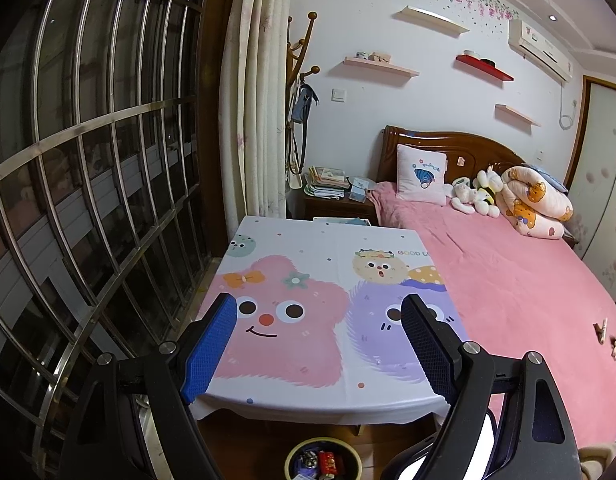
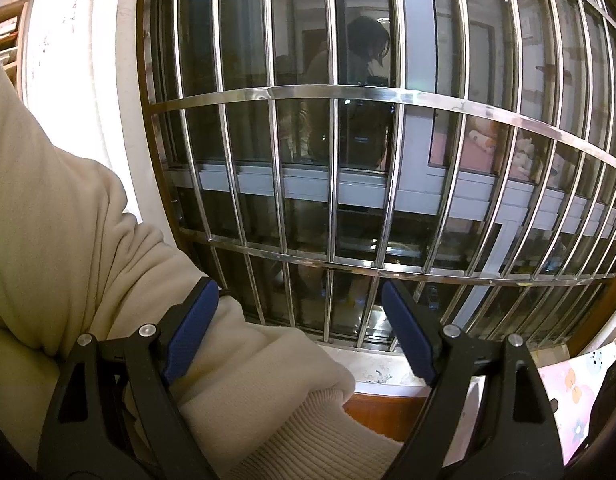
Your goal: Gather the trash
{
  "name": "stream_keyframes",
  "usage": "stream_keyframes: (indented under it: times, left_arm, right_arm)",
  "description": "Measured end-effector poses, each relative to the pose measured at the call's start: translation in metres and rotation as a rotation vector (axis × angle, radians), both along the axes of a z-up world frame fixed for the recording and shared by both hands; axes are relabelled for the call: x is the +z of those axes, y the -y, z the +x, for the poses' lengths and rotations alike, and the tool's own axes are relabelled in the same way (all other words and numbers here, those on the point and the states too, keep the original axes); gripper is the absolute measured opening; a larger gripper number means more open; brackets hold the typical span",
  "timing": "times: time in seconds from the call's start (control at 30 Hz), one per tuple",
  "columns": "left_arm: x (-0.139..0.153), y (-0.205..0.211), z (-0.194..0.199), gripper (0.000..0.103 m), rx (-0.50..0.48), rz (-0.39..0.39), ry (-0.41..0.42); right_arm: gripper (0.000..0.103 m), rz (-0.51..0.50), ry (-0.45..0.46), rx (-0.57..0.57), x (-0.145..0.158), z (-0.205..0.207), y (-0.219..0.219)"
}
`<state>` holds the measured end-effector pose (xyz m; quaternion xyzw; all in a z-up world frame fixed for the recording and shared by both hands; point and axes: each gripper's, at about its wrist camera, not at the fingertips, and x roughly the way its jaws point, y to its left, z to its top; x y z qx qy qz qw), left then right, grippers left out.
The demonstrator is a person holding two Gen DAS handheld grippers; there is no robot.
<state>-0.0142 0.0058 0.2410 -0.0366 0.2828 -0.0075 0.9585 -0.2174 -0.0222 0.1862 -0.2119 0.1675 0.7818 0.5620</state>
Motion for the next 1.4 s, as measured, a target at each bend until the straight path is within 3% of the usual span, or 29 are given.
stream_keyframes:
  times: [0.4,1.4]
  left_arm:
    - [0.008,0.004,0.007,0.085,0.009,0.004,0.023]
    - [0.009,-0.012,0.002,0.085,0.055,-0.069,0.031]
  right_arm:
    - [0.083,0.007,0.021,0.002,0.003,0.002,-0.003]
    - [0.083,-0.048,0.019,0.030,-0.001,0.003,-0.014]
